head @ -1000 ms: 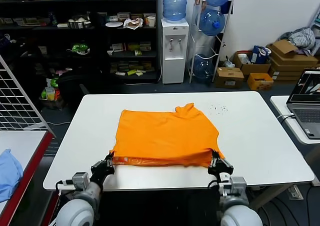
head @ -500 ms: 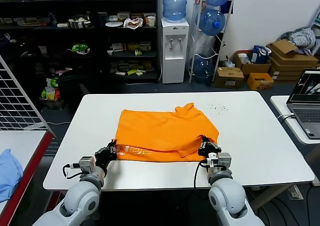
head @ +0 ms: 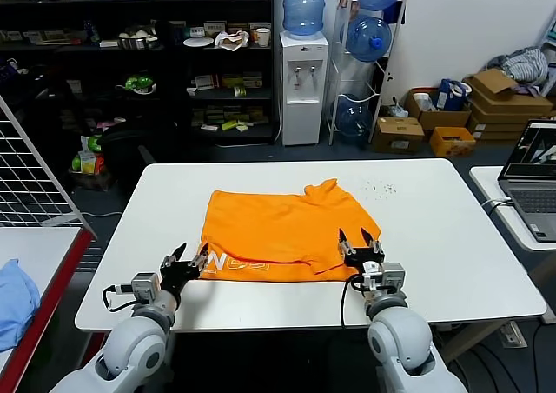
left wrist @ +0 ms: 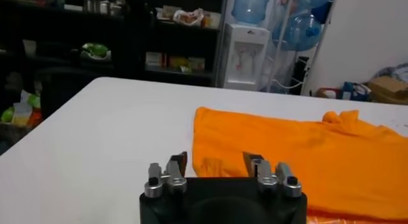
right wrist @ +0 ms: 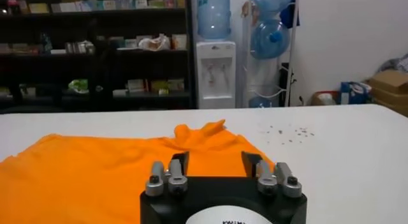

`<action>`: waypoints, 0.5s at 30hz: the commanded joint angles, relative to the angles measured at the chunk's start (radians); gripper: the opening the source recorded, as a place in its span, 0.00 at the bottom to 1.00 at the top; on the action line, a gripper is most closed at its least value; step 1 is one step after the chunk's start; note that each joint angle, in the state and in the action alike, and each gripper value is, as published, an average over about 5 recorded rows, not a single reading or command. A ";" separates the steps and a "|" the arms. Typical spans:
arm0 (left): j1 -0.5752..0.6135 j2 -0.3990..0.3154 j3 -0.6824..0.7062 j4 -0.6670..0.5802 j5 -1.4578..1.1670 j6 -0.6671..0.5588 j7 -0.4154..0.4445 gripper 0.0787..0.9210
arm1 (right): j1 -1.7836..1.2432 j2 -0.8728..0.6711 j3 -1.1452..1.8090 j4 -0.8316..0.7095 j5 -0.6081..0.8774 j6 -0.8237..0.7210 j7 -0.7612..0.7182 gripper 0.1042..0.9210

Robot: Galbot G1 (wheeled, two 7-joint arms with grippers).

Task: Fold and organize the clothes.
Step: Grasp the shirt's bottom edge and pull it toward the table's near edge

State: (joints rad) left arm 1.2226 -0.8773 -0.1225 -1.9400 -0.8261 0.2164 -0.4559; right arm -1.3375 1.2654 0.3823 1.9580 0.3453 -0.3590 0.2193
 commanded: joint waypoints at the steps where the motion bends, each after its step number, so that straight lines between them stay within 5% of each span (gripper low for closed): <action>1: 0.094 -0.004 -0.026 -0.008 0.000 0.000 0.025 0.75 | -0.113 -0.048 0.059 0.017 -0.003 0.045 -0.044 0.85; 9: 0.086 -0.048 -0.011 0.040 0.000 0.000 0.044 0.98 | -0.180 -0.078 0.128 0.001 0.046 0.018 -0.057 1.00; 15: 0.062 -0.054 -0.003 0.072 0.001 0.000 0.044 1.00 | -0.150 -0.073 0.124 -0.016 0.064 -0.005 -0.058 1.00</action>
State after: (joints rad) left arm 1.2727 -0.9179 -0.1267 -1.8911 -0.8255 0.2162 -0.4195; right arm -1.4500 1.2128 0.4718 1.9439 0.3986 -0.3641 0.1756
